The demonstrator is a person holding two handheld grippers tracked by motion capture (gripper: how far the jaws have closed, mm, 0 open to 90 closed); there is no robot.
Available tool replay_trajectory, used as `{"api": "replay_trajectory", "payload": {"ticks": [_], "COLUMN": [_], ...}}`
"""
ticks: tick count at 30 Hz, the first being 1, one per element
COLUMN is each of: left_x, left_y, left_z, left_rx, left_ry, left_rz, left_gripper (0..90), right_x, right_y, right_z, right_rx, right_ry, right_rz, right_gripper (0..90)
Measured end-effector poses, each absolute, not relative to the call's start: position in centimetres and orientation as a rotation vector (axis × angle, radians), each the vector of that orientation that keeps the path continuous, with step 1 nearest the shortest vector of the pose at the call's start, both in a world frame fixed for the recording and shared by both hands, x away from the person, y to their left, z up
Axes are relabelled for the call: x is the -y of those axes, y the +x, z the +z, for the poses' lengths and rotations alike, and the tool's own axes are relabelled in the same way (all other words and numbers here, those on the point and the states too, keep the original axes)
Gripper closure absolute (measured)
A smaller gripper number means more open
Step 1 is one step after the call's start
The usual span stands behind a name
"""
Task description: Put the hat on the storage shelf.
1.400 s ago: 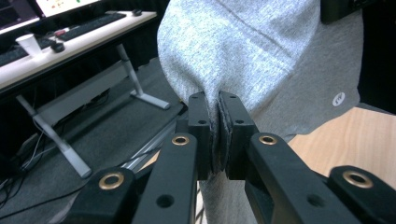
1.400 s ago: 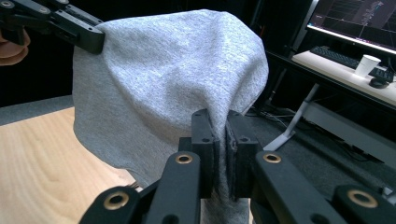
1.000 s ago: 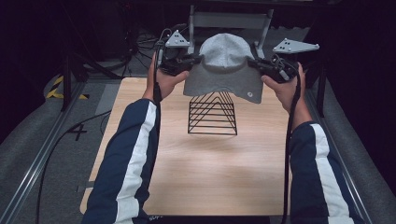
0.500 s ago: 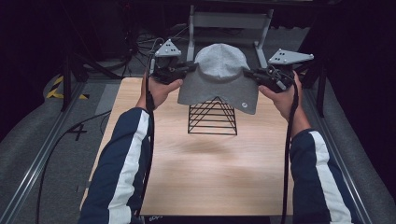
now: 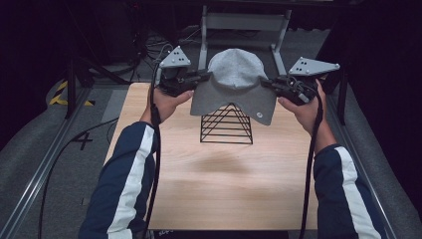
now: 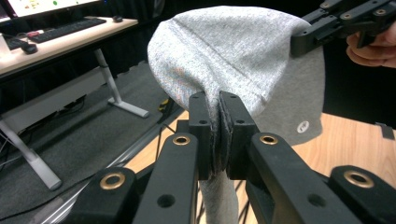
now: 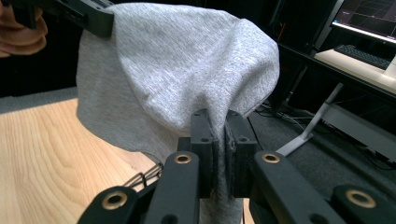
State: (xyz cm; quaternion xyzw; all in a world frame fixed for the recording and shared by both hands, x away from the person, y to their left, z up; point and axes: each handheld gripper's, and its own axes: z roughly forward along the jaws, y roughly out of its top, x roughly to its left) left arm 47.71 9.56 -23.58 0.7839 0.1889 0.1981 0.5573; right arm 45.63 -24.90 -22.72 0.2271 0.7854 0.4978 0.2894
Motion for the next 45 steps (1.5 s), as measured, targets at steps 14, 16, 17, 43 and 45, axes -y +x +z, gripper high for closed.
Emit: {"api": "replay_trajectory", "payload": {"ticks": [14, 16, 17, 43, 45], "left_x": [-9.9, -9.9, -9.8, -8.0, -7.9], "left_y": [47.3, 47.6, 47.8, 49.4, 49.5], "left_z": [-27.8, -28.5, -29.0, -37.4, -38.0], "left_rx": [-0.453, -0.463, -0.469, -0.559, -0.563], "left_ry": [1.899, 1.903, 1.904, 2.026, 2.038], "left_rz": [0.457, 0.451, 0.442, 0.442, 0.44], "left_gripper": [84.0, 83.9, 83.9, 83.8, 84.0], "right_x": [25.0, 25.0, 25.0, 25.1, 25.0], "right_y": [45.2, 45.4, 45.6, 47.8, 47.9], "right_z": [-25.8, -26.4, -26.7, -36.1, -36.6], "right_rx": [-2.154, -2.163, -2.165, -2.303, -2.311], "right_ry": [0.578, 0.59, 0.594, 0.748, 0.758], "right_rz": [1.296, 1.295, 1.292, 1.192, 1.184], "right_gripper": [83.9, 83.8, 83.8, 83.9, 84.0]}}
